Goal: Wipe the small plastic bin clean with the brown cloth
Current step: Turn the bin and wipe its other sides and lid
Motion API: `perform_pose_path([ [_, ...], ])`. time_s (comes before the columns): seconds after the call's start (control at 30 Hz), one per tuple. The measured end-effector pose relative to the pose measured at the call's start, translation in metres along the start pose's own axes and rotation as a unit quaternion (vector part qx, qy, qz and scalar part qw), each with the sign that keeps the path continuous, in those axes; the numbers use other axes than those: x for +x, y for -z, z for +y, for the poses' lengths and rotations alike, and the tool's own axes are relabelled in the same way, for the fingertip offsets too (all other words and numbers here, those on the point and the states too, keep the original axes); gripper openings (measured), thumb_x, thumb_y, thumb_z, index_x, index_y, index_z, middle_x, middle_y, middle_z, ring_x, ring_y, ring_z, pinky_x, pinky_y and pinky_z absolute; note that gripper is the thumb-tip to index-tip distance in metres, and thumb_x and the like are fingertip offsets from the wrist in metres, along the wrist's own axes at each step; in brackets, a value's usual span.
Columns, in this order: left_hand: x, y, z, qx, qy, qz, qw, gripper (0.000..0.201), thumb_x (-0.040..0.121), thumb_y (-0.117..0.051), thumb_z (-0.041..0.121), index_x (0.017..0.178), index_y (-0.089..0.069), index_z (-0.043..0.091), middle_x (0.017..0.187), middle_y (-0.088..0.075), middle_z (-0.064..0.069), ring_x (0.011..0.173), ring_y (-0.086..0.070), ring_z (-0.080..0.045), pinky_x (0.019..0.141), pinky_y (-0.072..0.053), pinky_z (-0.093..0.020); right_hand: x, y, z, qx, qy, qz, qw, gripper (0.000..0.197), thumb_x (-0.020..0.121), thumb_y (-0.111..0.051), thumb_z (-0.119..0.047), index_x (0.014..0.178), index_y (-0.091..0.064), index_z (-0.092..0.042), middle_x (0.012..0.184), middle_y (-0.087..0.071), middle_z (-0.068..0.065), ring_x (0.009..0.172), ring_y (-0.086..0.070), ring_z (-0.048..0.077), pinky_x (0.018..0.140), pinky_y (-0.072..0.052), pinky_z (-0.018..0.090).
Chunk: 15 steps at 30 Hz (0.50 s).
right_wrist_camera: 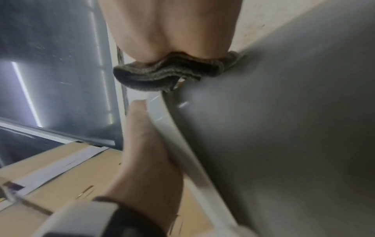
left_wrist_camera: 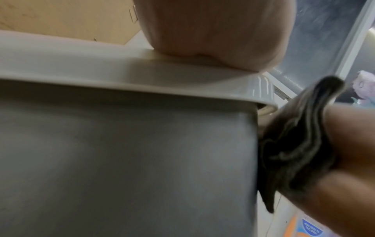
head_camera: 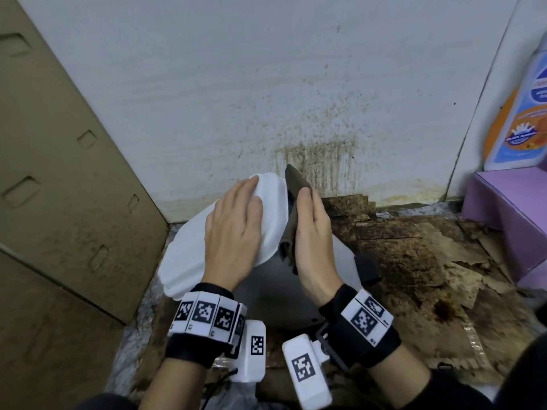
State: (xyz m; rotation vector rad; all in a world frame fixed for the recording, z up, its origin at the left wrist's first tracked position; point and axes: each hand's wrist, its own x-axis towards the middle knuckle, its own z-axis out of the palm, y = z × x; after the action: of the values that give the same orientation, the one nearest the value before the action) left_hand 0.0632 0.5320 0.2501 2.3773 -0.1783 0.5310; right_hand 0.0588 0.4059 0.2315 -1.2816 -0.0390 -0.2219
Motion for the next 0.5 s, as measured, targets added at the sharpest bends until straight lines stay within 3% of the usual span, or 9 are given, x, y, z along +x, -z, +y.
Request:
perform_pose_path([
  [0.07,-0.002,-0.002,0.001,0.0,-0.009,-0.005,1.0,0.049,0.106,-0.022,0.038,0.151,-0.041,0.034,0.153,-0.042,0.015,0.14,-0.037,-0.005,0.114,-0.031,-0.035,0.0,-0.005,-0.002,-0.065,0.031,-0.026,0.997,0.042,0.111,-0.038,-0.041,0.151,-0.046,-0.035,0.153,-0.047,-0.022,0.143,-0.039,-0.005,0.123,-0.031,0.033],
  [0.17,-0.002,-0.002,0.002,0.005,-0.015,-0.014,1.0,0.048,0.107,-0.025,0.031,0.153,-0.038,0.033,0.156,-0.039,0.015,0.142,-0.034,-0.005,0.112,-0.025,-0.028,0.009,-0.007,-0.003,-0.13,0.043,-0.047,0.99,0.049,0.111,-0.037,-0.036,0.159,-0.035,-0.026,0.164,-0.033,-0.016,0.151,-0.025,-0.003,0.128,-0.021,0.036],
  [0.37,0.0,-0.006,0.005,0.014,-0.002,-0.012,1.0,0.049,0.105,-0.026,0.036,0.151,-0.04,0.037,0.154,-0.04,0.017,0.141,-0.033,-0.003,0.113,-0.025,-0.03,0.037,0.003,-0.018,-0.103,-0.031,-0.105,0.989,0.05,0.11,-0.04,-0.036,0.159,-0.035,-0.027,0.162,-0.038,-0.013,0.148,-0.036,0.004,0.125,-0.029,0.039],
  [0.5,0.002,-0.009,0.008,0.015,-0.004,-0.008,1.0,0.048,0.105,-0.027,0.033,0.15,-0.041,0.037,0.153,-0.041,0.017,0.14,-0.034,-0.003,0.113,-0.027,-0.032,0.03,0.006,-0.019,-0.099,-0.017,-0.108,0.989,0.044,0.112,-0.037,-0.031,0.155,-0.037,-0.033,0.151,-0.041,-0.025,0.144,-0.034,-0.005,0.126,-0.026,0.034],
])
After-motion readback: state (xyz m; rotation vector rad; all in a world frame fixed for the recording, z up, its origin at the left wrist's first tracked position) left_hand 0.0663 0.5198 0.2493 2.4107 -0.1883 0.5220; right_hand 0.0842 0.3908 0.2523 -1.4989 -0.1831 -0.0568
